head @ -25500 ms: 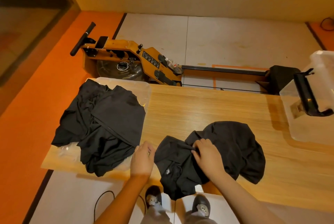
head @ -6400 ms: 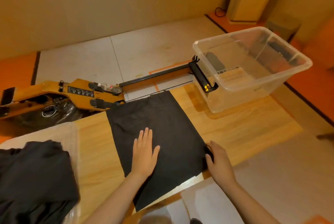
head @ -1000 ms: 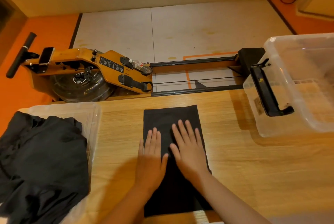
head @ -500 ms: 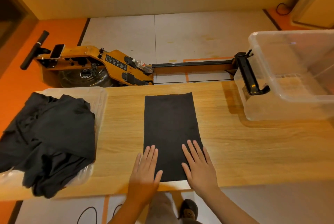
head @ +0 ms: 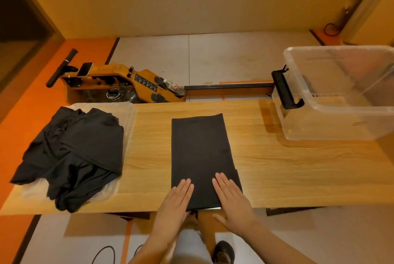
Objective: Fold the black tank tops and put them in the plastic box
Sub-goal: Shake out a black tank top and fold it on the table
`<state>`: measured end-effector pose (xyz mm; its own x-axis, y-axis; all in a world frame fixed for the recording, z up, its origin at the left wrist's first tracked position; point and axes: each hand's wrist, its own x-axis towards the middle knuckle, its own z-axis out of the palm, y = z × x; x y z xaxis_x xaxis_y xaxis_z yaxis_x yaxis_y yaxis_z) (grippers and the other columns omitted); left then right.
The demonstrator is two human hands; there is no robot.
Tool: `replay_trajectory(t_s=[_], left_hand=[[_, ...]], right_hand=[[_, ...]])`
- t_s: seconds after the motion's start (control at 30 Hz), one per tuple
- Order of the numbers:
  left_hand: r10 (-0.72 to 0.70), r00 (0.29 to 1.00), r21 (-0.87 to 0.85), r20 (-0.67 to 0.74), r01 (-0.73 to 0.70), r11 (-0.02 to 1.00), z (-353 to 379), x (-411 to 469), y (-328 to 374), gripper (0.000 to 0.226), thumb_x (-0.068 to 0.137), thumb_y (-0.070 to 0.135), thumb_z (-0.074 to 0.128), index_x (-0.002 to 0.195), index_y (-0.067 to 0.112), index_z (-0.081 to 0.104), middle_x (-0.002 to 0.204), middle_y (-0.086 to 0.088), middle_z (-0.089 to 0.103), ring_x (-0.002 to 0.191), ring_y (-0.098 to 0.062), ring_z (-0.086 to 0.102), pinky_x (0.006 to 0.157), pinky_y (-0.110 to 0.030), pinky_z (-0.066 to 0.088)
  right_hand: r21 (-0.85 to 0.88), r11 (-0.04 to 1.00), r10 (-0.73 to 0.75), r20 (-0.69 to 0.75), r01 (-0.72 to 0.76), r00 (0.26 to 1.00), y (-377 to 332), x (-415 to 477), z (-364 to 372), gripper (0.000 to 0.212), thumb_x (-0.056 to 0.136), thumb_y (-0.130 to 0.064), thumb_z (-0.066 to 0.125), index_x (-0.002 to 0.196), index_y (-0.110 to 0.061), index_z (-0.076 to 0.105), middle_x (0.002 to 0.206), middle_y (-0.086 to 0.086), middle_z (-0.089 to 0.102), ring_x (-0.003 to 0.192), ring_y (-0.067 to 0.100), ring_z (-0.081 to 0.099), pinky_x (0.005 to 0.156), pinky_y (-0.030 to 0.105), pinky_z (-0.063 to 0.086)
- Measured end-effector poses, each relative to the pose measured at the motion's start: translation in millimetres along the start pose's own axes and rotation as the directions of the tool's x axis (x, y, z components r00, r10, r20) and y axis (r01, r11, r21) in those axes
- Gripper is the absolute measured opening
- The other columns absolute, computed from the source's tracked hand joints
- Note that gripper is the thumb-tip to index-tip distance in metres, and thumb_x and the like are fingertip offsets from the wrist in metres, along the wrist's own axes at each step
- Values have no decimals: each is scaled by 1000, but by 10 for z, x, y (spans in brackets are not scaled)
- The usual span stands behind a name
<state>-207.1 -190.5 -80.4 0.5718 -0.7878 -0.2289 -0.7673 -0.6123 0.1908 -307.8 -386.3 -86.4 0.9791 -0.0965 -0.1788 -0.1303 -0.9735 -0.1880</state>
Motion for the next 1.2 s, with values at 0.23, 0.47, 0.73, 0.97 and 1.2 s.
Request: replay_trajectory(t_s=[0.23,0.47,0.73,0.97,1.2], left_hand=[[-9,999,20,36,8,1000,120,-252,54,145,37,-14,78,154,17,-2,144,-3,48,145,-16,20,115,-31,8],[53,998,-238,15,-48,970,-92,-478,97,72,95,-3,41,149,35,11,156,20,2,144,2,-3,110,-11,-18],[-346,935,-654,-80,212,726,-411,-287,119,14,100,30,47,102,35,60,79,18,64,68,6,57,60,-13,39],[-395,911,-822,-118,134,554,-824,65,-104,15,98,25,52,87,22,63,79,16,64,79,-2,61,67,-9,40],[-404,913,-835,-60,176,522,-1090,832,-495,19,99,30,51,86,20,60,71,9,61,66,-3,57,54,-17,35]], right_hand=[[33,999,-3,-66,5,998,34,-231,88,101,39,8,89,133,-11,55,139,7,54,127,20,51,114,34,6],[151,987,-68,35,62,997,144,-526,-53,83,51,-13,88,128,-25,61,137,-8,55,125,6,53,115,24,8],[535,834,169,-15,-135,986,216,-252,-553,9,96,-29,53,94,-37,56,86,-14,67,80,4,61,75,32,51],[773,609,274,8,-180,962,362,157,-863,13,93,-21,59,81,-20,65,77,-5,64,78,7,59,71,30,46],[788,571,344,27,-232,939,539,952,-1097,17,93,-26,59,81,-17,65,78,-4,66,77,8,61,72,33,47]])
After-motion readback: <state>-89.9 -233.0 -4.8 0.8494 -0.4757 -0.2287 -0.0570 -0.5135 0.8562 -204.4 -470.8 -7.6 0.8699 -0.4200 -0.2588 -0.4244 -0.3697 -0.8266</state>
